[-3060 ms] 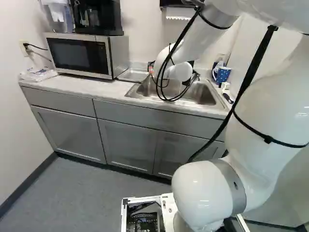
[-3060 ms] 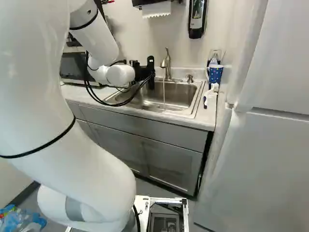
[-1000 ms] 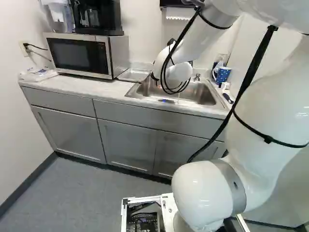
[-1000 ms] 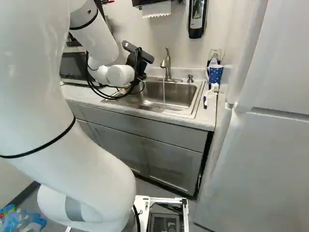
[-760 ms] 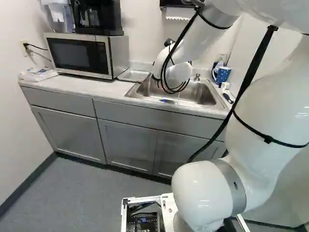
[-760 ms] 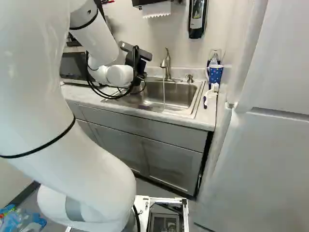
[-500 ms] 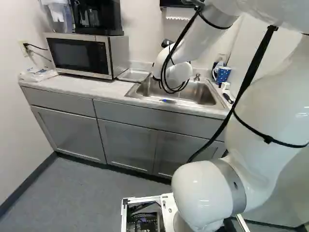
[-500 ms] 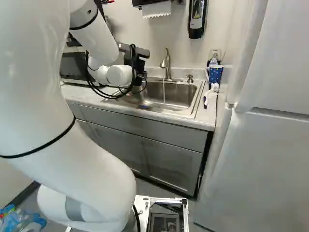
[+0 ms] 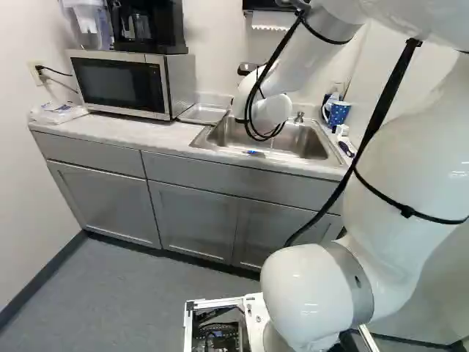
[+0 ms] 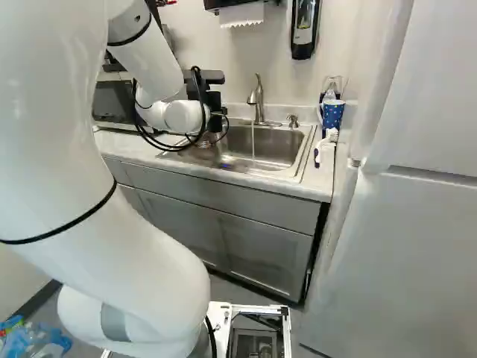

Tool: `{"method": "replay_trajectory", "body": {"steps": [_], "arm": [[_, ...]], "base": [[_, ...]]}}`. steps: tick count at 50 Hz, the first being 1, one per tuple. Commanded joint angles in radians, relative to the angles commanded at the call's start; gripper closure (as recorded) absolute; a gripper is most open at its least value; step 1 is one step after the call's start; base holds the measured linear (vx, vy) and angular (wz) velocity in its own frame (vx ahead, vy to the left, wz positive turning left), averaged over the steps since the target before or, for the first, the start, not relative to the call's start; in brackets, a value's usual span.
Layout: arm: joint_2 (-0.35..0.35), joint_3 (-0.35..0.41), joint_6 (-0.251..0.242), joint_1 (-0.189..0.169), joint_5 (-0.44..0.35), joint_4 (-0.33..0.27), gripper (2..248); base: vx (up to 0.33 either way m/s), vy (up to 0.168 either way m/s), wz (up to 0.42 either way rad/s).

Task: Rinse the cup and place it in the tray

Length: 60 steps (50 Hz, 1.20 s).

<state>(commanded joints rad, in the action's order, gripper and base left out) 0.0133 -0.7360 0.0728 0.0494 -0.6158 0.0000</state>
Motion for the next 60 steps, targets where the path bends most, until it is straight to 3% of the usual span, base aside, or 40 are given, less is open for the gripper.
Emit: {"method": "replay_trajectory", "body": {"steps": [12,60], "arm": [[-0.018,-0.018,0.0,0.008,0.0,0.0,124],[-0.22,-0.232,0.0,0.107,-0.062,-0.008,124]], "base": [[0.0,0.0,0.0],[0.0,0.0,0.0]]}}
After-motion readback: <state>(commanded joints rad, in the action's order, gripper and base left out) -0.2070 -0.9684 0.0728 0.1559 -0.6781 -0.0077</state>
